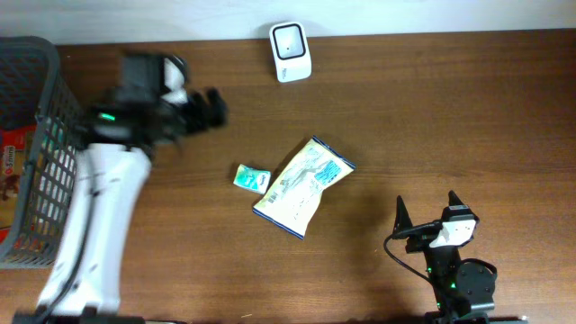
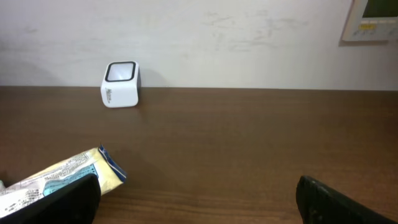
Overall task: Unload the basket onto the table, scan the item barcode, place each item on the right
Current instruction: 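Place the mint box beside the snack bag with the left gripper, then grasp the white toothpaste tube in the basket with the left gripper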
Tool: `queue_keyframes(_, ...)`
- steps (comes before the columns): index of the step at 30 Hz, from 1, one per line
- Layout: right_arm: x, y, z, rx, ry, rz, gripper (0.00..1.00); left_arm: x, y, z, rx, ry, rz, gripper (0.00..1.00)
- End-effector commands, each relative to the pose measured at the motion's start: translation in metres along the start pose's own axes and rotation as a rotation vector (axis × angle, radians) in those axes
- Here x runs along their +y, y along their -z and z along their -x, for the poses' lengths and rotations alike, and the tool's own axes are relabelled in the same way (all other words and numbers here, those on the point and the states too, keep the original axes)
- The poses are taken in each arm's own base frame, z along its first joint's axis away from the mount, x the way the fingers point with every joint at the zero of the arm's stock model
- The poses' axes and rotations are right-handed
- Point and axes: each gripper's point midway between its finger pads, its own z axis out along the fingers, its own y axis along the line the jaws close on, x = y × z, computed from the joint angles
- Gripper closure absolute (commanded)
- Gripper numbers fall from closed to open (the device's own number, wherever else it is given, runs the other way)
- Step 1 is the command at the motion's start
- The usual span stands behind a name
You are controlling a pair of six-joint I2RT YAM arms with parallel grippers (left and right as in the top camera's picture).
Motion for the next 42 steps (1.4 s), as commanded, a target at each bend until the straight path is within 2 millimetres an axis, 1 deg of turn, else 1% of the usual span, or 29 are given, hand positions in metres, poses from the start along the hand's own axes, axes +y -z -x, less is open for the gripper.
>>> queue_keyframes(1,0.000,0.000,-0.003,0.005,-0.010,0.001,0.01,0.040,0.105,0.077,-0.289,-0.009,0.178,0.01)
queue_keyframes(2,0.000,0.000,-0.003,0.005,-0.010,0.001,0.01,0.052,0.122,0.087,-0.331,0.019,0.197,0.01)
queue_keyframes(3,0.000,0.000,-0.003,0.005,-0.010,0.001,0.01,0.075,0.146,0.099,-0.389,0.068,0.238,0.01)
queue_keyframes(4,0.000,0.000,-0.003,0.005,-0.010,0.001,0.01,0.102,0.161,0.105,-0.425,0.120,0.286,0.01)
queue_keyframes(5,0.000,0.000,-0.003,0.005,-0.010,0.001,0.01,0.125,0.170,0.106,-0.441,0.165,0.328,0.01)
queue_keyframes(7,0.001,0.000,-0.003,0.005,-0.010,0.001,0.01,0.186,0.187,0.096,-0.437,0.285,0.453,0.02)
queue_keyframes(8,0.000,0.000,-0.003,0.005,-0.010,0.001,0.01,0.217,0.196,0.087,-0.428,0.347,0.533,0.03)
queue_keyframes(9,0.000,0.000,-0.003,0.005,-0.010,0.001,0.01,0.235,0.201,0.080,-0.417,0.382,0.577,0.03)
queue_keyframes(11,0.000,0.000,-0.003,0.005,-0.010,0.001,0.01,0.267,0.203,0.065,-0.363,0.407,0.635,0.02)
queue_keyframes(12,0.000,0.000,-0.003,0.005,-0.010,0.001,0.01,0.282,0.196,0.060,-0.337,0.436,0.644,0.01)
queue_keyframes(13,0.000,0.000,-0.003,0.005,-0.010,0.001,0.01,0.294,0.186,0.054,-0.298,0.445,0.646,0.00)
queue_keyframes(15,0.001,0.000,-0.003,0.005,-0.010,0.001,0.01,0.317,0.159,0.039,-0.180,0.399,0.648,0.00)
queue_keyframes(17,0.001,0.000,-0.003,0.005,-0.010,0.001,0.01,0.333,0.140,0.025,-0.089,0.367,0.649,0.03)
queue_keyframes(18,0.000,0.000,-0.003,0.005,-0.010,0.001,0.01,0.342,0.124,0.013,-0.019,0.330,0.631,0.04)
queue_keyframes(20,0.000,0.000,-0.003,0.005,-0.010,0.001,0.01,0.342,0.098,0.002,0.044,0.242,0.522,0.02)
queue_keyframes(21,0.000,0.000,-0.003,0.005,-0.010,0.001,0.01,0.345,0.089,-0.005,0.063,0.233,0.493,0.01)
queue_keyframes(23,0.000,0.000,-0.003,0.005,-0.010,0.001,0.01,0.361,0.071,-0.024,0.118,0.245,0.482,0.00)
queue_keyframes(25,0.000,0.000,-0.003,0.005,-0.010,0.001,0.01,0.373,0.055,-0.037,0.159,0.260,0.479,0.00)
queue_keyframes(26,0.000,0.000,-0.003,0.005,-0.010,0.001,0.01,0.379,0.043,-0.044,0.182,0.267,0.470,0.00)
queue_keyframes(28,0.000,0.000,-0.003,0.005,-0.010,0.001,0.01,0.384,0.031,-0.049,0.208,0.273,0.459,0.00)
queue_keyframes(30,0.001,0.000,-0.003,0.005,-0.010,0.001,0.01,0.391,0.015,-0.059,0.256,0.257,0.437,0.01)
queue_keyframes(31,0.000,0.000,-0.003,0.005,-0.010,0.001,0.01,0.391,0.008,-0.064,0.280,0.246,0.420,0.01)
queue_keyframes(35,0.000,0.000,-0.003,0.005,-0.010,0.001,0.01,0.390,-0.030,-0.082,0.348,0.200,0.287,0.02)
queue_keyframes(37,0.000,0.000,-0.003,0.005,-0.010,0.001,0.01,0.396,-0.048,-0.097,0.396,0.220,0.264,0.05)
queue_keyframes(38,0.000,0.000,-0.003,0.005,-0.010,0.001,0.01,0.397,-0.054,-0.103,0.411,0.227,0.257,0.11)
queue_keyframes(39,0.000,0.000,-0.003,0.005,-0.010,0.001,0.01,0.398,-0.058,-0.107,0.424,0.233,0.250,0.20)
queue_keyframes(40,0.001,0.000,-0.003,0.005,-0.010,0.001,0.01,0.399,-0.061,-0.110,0.433,0.237,0.247,0.34)
queue_keyframes(41,0.001,0.000,-0.003,0.005,-0.010,0.001,0.01,0.400,-0.061,-0.110,0.435,0.237,0.249,0.45)
queue_keyframes(42,0.000,0.000,-0.003,0.005,-0.010,0.001,0.01,0.400,-0.061,-0.110,0.435,0.236,0.249,0.60)
